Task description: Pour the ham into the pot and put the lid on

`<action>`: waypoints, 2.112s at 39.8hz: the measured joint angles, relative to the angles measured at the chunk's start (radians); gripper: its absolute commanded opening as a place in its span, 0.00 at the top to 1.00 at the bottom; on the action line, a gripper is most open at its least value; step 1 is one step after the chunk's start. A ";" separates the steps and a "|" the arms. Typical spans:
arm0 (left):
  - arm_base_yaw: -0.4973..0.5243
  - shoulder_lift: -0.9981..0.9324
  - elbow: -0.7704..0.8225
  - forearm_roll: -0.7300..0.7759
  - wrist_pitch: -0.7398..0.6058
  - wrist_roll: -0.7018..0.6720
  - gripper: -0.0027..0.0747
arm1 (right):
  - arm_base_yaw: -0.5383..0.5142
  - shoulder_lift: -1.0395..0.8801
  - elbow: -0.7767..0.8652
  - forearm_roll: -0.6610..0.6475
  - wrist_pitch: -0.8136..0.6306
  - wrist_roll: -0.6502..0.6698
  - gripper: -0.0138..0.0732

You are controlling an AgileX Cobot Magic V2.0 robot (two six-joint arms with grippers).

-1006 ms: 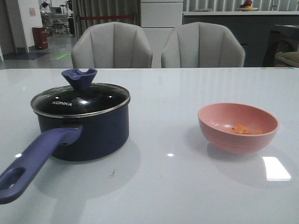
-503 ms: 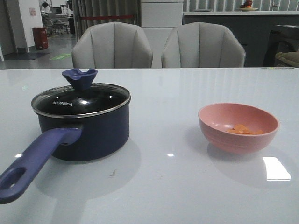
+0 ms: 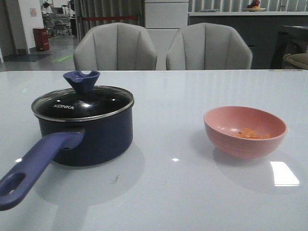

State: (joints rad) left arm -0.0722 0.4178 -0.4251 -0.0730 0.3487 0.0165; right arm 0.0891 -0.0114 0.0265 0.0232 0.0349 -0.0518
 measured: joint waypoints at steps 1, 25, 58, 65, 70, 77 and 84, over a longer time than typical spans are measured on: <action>0.000 0.008 0.000 0.000 0.000 0.000 0.23 | 0.000 0.000 0.000 0.000 0.000 0.000 0.66; -0.084 0.652 -0.531 -0.050 0.293 0.000 0.23 | 0.000 0.000 0.000 0.000 0.000 0.000 0.66; -0.411 1.369 -1.249 0.153 0.745 -0.274 0.15 | 0.000 0.000 0.000 0.000 0.000 0.002 0.66; -0.424 1.460 -1.328 0.172 0.830 -0.321 0.15 | 0.000 0.000 0.000 0.000 0.000 0.002 0.66; -0.425 1.492 -1.360 0.181 0.856 -0.357 0.15 | 0.000 0.000 0.000 0.000 0.000 0.002 0.66; -0.425 1.512 -1.362 0.201 0.865 -0.386 0.16 | 0.000 0.000 0.000 0.000 0.000 0.002 0.66; -0.427 1.522 -1.362 0.206 0.866 -0.401 0.16 | 0.000 0.000 0.000 0.000 0.000 0.002 0.66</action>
State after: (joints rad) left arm -0.4987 1.9394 -1.7869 0.1327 1.2143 -0.3848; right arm 0.0891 -0.0114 0.0265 0.0232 0.0349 -0.0500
